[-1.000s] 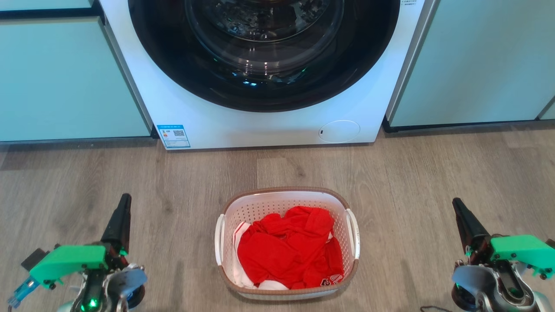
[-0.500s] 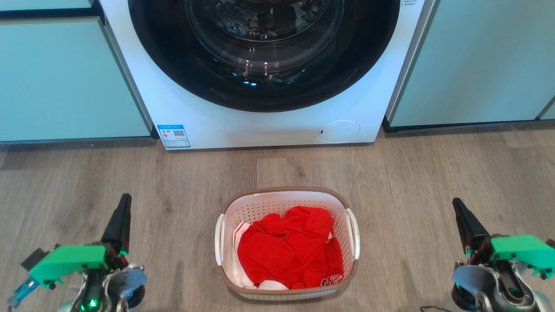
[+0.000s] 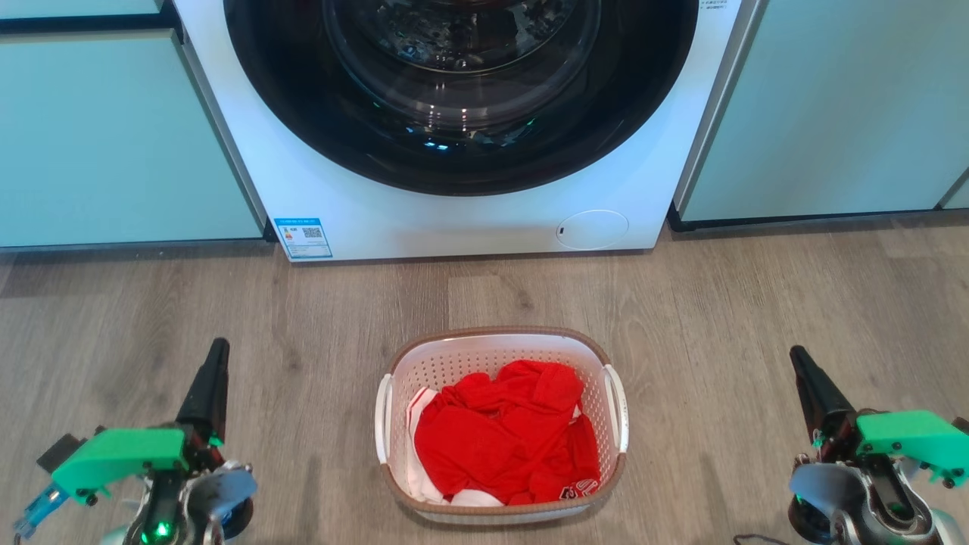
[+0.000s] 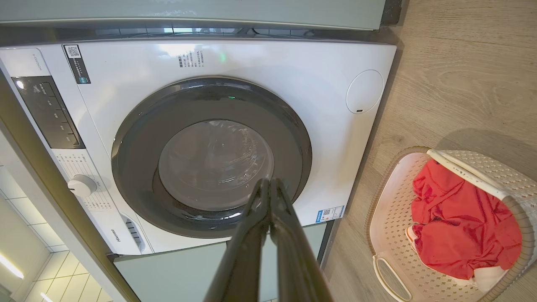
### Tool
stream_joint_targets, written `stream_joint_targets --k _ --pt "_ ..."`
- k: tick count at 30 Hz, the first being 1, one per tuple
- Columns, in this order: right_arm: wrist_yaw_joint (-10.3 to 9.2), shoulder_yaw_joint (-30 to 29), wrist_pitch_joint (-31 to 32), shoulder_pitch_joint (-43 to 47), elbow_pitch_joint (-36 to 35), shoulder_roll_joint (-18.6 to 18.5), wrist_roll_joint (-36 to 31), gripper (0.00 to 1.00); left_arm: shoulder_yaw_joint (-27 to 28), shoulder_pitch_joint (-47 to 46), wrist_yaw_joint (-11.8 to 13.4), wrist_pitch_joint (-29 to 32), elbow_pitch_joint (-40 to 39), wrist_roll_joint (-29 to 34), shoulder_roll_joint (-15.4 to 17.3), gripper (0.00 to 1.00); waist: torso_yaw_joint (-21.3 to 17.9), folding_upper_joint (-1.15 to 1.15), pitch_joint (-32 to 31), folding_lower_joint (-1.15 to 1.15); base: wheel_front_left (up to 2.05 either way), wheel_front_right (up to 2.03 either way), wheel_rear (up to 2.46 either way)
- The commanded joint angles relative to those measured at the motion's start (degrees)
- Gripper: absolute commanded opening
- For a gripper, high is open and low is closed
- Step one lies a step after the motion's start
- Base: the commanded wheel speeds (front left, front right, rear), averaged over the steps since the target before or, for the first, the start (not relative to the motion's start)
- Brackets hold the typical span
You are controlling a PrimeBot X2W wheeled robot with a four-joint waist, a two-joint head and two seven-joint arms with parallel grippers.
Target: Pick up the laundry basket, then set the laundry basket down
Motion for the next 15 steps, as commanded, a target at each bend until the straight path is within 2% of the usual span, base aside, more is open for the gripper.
stream_joint_targets --k 1,2,6,15 --pt "0.13 0.9 0.5 -2.8 -2.0 -0.4 -0.6 0.00 2.1 -3.2 -0.4 0.5 -1.7 0.5 0.3 0.00 0.0 0.00 0.0 0.00 0.00 0.00 0.00" --pt "0.00 0.0 0.0 0.0 0.0 0.0 0.0 1.00 0.0 0.0 0.0 0.0 0.0 0.0 0.0 1.00 0.0 0.00 0.0 0.00 0.00 0.00 0.00" --pt "0.00 0.3 -0.1 1.5 3.0 0.5 0.0 1.00 -0.3 1.9 0.1 -0.2 2.9 0.0 -0.2 1.00 0.0 0.00 0.0 0.00 0.00 0.00 0.00" --pt "0.01 1.6 -1.6 1.5 2.4 0.4 -0.9 1.00 -0.9 2.3 0.0 -1.7 1.6 1.0 -0.2 1.00 0.0 0.00 -0.1 0.00 0.00 0.00 0.00"
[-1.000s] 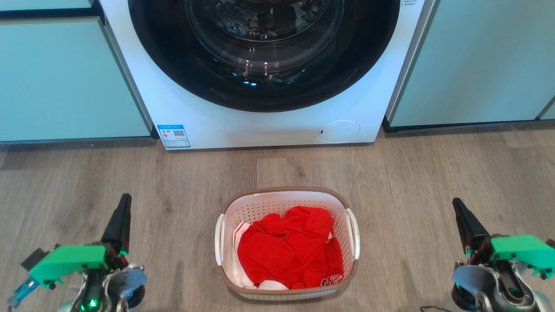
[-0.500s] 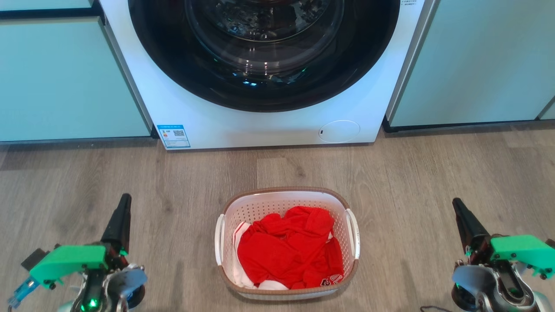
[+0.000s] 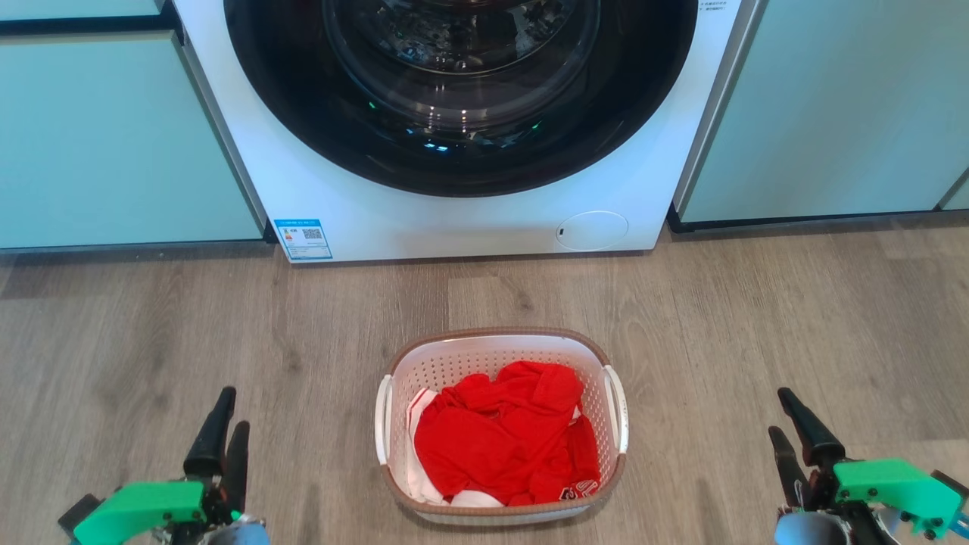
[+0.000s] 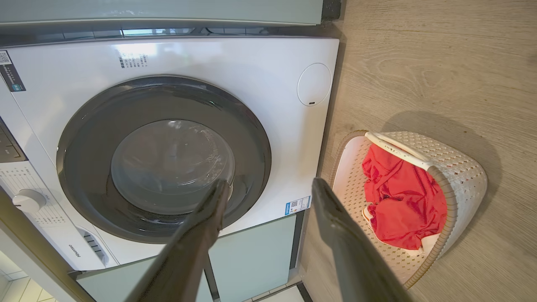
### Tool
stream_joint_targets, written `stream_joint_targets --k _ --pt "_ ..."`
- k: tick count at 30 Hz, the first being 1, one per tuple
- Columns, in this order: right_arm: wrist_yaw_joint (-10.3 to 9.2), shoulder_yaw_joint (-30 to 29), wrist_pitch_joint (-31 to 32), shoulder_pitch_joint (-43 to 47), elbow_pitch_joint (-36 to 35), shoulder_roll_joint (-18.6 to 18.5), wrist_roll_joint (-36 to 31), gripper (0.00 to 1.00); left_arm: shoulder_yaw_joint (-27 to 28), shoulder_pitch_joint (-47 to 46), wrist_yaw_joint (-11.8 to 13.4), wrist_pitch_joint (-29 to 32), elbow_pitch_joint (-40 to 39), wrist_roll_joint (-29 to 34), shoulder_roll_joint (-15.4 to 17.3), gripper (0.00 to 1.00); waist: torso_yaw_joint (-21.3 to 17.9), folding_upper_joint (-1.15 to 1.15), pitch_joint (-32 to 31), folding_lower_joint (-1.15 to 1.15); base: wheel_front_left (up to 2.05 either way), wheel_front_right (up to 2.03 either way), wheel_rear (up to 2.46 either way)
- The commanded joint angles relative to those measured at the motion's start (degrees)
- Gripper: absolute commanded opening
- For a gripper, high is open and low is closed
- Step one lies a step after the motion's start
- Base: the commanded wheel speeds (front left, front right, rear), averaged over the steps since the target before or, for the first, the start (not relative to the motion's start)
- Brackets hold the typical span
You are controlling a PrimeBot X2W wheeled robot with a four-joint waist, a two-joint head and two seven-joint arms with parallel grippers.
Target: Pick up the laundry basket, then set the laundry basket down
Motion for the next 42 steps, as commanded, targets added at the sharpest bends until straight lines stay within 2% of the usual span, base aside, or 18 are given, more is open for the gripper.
stream_joint_targets --k 1,12,24,42 --pt "0.02 0.3 -0.6 -2.2 -2.1 -0.3 -1.0 1.00 -0.3 -2.5 0.0 -0.7 -2.3 0.9 0.6 1.00 0.0 0.00 0.0 0.00 0.00 0.00 0.00" --pt "0.03 1.2 -2.5 -2.6 -3.2 -0.3 -6.0 1.00 -0.5 -2.4 0.0 -2.5 -4.2 4.5 0.6 1.00 0.1 0.00 -0.1 0.00 0.00 0.00 0.00" --pt "0.05 2.9 -4.3 -3.0 -5.5 -0.4 -14.9 1.00 -1.3 -2.7 1.2 -4.4 -7.3 12.8 0.7 1.00 0.2 0.00 -0.1 0.00 0.00 0.00 0.00" --pt "0.07 6.3 -7.5 -3.1 -9.1 -0.6 -33.7 1.00 -5.3 -2.5 2.9 -7.6 -11.7 33.1 0.8 1.00 0.3 0.00 -0.1 0.00 0.00 0.00 0.00"
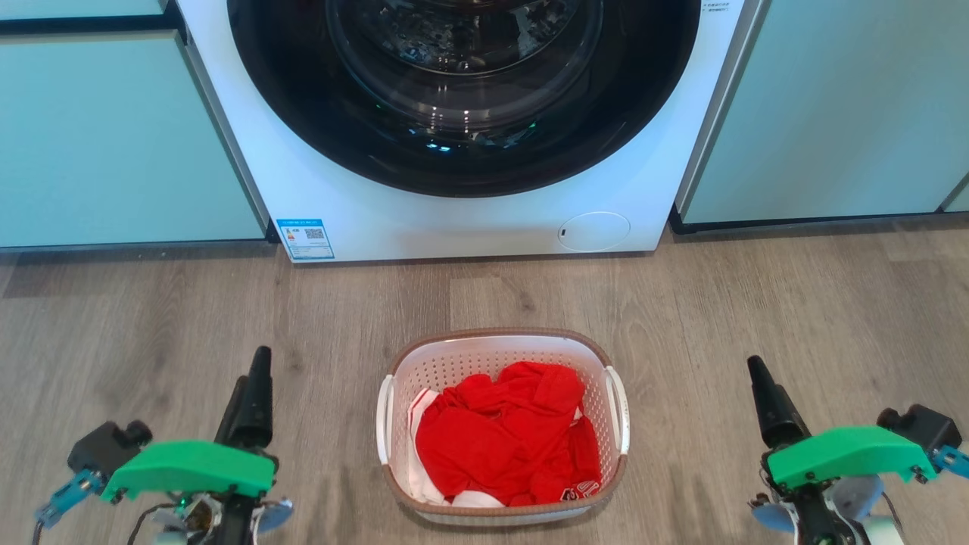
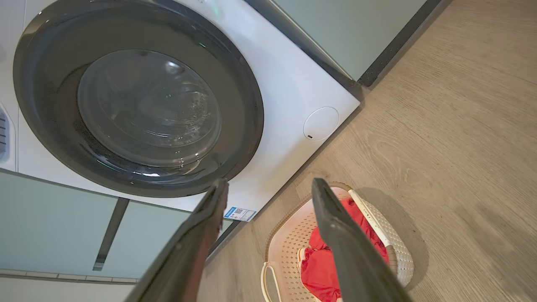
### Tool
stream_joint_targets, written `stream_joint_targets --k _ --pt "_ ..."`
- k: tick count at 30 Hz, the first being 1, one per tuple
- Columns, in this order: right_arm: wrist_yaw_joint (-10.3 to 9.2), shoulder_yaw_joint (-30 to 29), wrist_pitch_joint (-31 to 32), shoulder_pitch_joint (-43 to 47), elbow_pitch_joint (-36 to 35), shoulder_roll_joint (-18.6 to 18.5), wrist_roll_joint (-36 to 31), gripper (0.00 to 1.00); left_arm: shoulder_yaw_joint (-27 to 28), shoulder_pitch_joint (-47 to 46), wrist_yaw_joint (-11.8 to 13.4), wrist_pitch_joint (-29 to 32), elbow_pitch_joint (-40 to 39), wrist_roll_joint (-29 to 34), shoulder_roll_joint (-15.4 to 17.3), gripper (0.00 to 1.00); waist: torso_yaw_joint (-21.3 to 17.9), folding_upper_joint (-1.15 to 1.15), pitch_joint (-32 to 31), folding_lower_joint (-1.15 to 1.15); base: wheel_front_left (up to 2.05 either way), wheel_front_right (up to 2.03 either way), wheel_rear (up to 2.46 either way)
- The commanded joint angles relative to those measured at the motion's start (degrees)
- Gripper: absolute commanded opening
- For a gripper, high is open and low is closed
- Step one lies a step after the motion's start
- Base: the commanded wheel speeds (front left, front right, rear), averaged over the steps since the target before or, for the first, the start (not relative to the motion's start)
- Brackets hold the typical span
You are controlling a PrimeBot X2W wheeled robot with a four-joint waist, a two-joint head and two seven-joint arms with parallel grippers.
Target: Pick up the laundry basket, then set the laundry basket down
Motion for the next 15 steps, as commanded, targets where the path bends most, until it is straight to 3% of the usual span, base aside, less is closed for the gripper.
stream_joint_targets --k 1,15 --pt "0.07 0.9 -0.9 -2.9 -2.7 -0.5 -2.4 1.00 0.0 -2.5 0.0 -0.9 -2.6 2.8 0.7 1.00 0.0 0.00 0.0 0.00 0.00 0.00 0.00" --pt "0.08 3.2 -3.2 -2.4 -3.7 -0.7 -12.6 1.00 -1.9 -1.5 1.2 -3.2 -3.2 16.7 0.8 1.00 0.0 0.00 0.0 0.00 0.00 0.00 0.00"
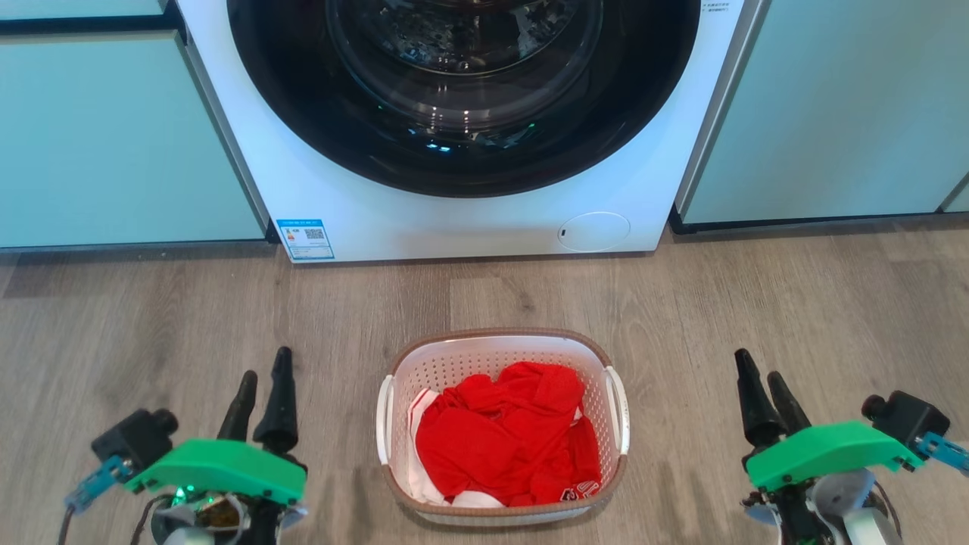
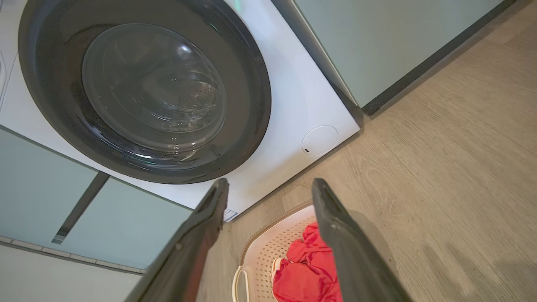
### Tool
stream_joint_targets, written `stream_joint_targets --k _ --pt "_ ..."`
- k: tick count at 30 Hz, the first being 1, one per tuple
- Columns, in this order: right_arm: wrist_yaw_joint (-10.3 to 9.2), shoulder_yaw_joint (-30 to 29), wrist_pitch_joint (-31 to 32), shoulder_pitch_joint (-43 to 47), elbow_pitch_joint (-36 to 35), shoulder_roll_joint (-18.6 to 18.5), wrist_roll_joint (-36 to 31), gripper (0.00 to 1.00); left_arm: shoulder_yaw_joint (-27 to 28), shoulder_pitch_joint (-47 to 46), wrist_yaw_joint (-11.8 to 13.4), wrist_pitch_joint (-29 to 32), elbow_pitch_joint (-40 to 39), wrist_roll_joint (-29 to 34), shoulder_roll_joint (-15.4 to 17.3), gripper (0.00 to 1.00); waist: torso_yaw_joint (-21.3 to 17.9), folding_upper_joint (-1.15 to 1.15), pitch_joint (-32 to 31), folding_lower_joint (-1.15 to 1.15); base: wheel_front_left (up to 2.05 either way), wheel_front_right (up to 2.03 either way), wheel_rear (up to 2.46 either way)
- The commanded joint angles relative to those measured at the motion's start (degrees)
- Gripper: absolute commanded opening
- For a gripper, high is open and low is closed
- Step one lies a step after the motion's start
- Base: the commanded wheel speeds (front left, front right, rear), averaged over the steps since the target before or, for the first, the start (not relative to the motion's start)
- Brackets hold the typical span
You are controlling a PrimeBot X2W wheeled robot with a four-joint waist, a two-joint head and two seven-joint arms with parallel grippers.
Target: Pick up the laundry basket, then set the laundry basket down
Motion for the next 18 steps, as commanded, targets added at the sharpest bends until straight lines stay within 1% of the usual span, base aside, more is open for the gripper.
stream_joint_targets --k 1,18 --pt "0.08 1.1 -1.0 -2.4 -2.3 -0.6 -2.5 1.00 0.5 -1.7 0.2 -0.8 -2.6 2.6 0.8 1.00 0.0 0.00 -0.1 0.00 0.00 0.00 0.00" --pt "0.10 3.4 -3.7 -1.6 -2.7 -0.7 -13.4 1.00 -1.3 0.1 1.2 -3.5 -2.6 14.9 1.4 1.00 -0.1 0.00 -0.6 0.00 0.00 0.00 0.00"
